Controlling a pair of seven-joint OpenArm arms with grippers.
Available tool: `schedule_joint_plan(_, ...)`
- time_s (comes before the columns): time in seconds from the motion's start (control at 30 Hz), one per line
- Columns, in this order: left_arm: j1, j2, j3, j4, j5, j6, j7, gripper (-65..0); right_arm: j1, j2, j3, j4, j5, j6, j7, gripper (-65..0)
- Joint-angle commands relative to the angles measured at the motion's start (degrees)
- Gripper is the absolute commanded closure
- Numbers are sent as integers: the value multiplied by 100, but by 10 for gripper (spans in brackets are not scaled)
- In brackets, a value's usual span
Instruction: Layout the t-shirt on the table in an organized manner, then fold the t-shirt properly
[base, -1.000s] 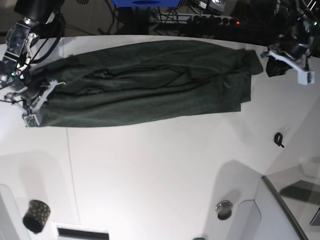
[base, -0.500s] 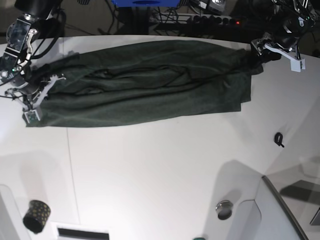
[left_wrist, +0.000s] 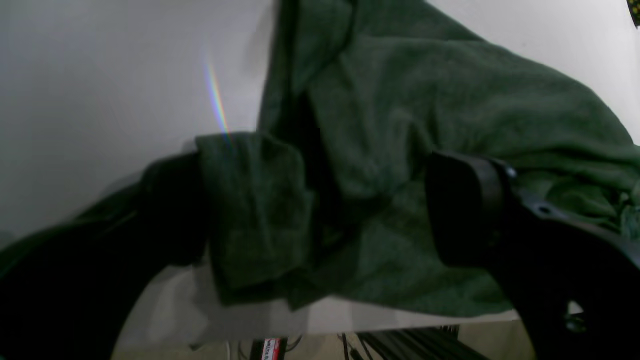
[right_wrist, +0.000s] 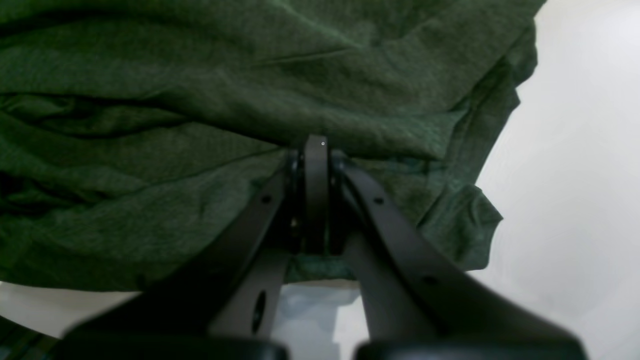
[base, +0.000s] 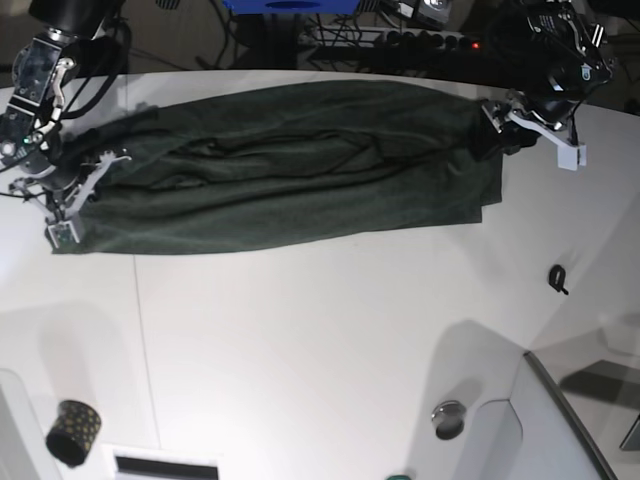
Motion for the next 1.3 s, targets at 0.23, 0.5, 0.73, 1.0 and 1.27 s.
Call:
schedule_joint_plan(0.23, -466, 75, 10, -963, 682, 45, -54, -429, 54, 43, 17, 310, 53, 32, 84, -5)
schedule_joint_plan(0.5, -484, -83, 617, -1543, 673, 45, -1179, 0, 54, 43, 17, 468, 53, 32, 84, -5)
schedule_joint_plan(0.73, -326, -224, 45, -286, 682, 45, -1188, 0, 36, 43, 26, 450, 53, 32, 84, -5)
schedule_joint_plan(1.0, 255, -294, 54, 1815, 690, 45, -1179, 0, 28, 43, 26, 450, 53, 32, 84, -5)
schedule_joint_plan(1.27, 914, -39, 1302, 2729, 690, 761, -1188, 0, 28, 43, 26, 468, 53, 32, 75, -5)
